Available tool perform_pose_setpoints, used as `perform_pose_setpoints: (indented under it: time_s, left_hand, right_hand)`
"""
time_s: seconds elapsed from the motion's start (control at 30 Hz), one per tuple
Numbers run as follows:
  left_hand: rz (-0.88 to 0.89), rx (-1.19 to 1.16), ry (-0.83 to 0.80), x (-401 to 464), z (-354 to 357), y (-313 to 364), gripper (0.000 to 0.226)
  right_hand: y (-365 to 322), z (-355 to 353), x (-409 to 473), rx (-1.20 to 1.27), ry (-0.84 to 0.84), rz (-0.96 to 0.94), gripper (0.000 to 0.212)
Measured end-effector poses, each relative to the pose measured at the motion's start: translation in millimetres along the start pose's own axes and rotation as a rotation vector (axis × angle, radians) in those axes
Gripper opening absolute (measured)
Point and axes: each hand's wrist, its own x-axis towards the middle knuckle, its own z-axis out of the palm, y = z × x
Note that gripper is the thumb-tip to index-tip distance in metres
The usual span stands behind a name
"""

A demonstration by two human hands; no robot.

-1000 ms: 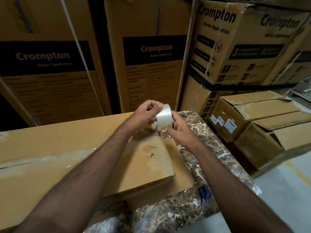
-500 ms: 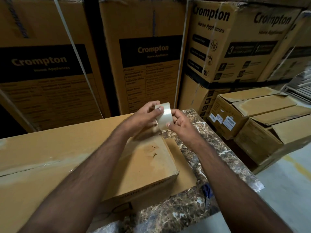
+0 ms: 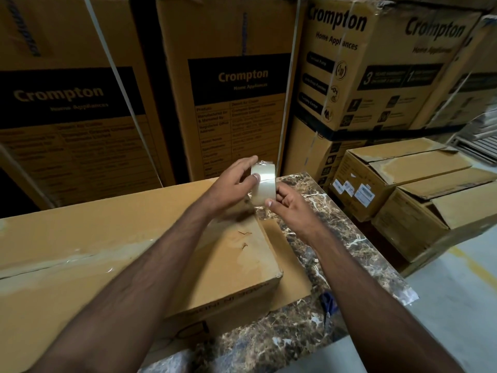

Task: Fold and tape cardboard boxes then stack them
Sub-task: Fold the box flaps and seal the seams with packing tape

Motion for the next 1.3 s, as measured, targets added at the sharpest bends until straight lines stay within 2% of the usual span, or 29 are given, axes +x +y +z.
perform_pose_setpoints:
  time_s: [0.13,0.3,0.43,0.5,0.6,0.8,0.9,1.03,1.17,1.3]
  left_hand:
    - [-0.019,-0.058,0.124,5.3,-6.4,-5.4,0.034]
    - [-0.083,-0.008,0.072,18.6,-11.1,3.7,0.009]
    - [-0.19,0.027,0.072,26.8,-10.5,2.6,0.014]
    - [-0.235,-0.005,0.05,31.0,-10.7,2.4,0.016]
    - [-0.264,-0.049,-0.003,37.3,-13.4,-0.6,0.018]
    - [-0.276,-0.016,0.007,52.7,-16.0,-19.3,0.026]
    - [-0.265,-0.003,0.013,58.9,-15.3,-27.8,0.028]
    - [-0.249,0.135,0.091,69.3,-16.0,-32.9,0.023]
    - [-0.279,0.171,0.027,77.1,-19.6,-45.9,0.023]
    - [-0.331,0.059,-0.069,80.2,-23.3,-53.9,0.028]
  right_hand:
    - [1.1,2.0,1.1,-0.076,-0.011,-0.03,0.034]
    - [1.3,-1.4,0.2,-0.113,-0.023,-0.055,0.034]
    - [6.4,3.4,0.7,-0.142,0.028,-0.076,0.032]
    - [8.6,1.5,1.2,-0.164,0.048,-0.052,0.044]
    - [12.8,-2.7,1.2,-0.32,0.03,-0.018,0.07]
    - [5.3,3.6,4.7,-0.335,0.177,-0.043,0.037]
    - [-0.6,6.4,11.8,-0.234,0.19,-0.021,0.035]
    - [-10.7,10.9,12.4,-0.048,0.196,0.006,0.029]
    - [-19.3,8.1,19.3,0.026,0.111,0.049,0.033]
    - [-13.5,-0.1,27.6,-0.007,0.014,0.093,0.04]
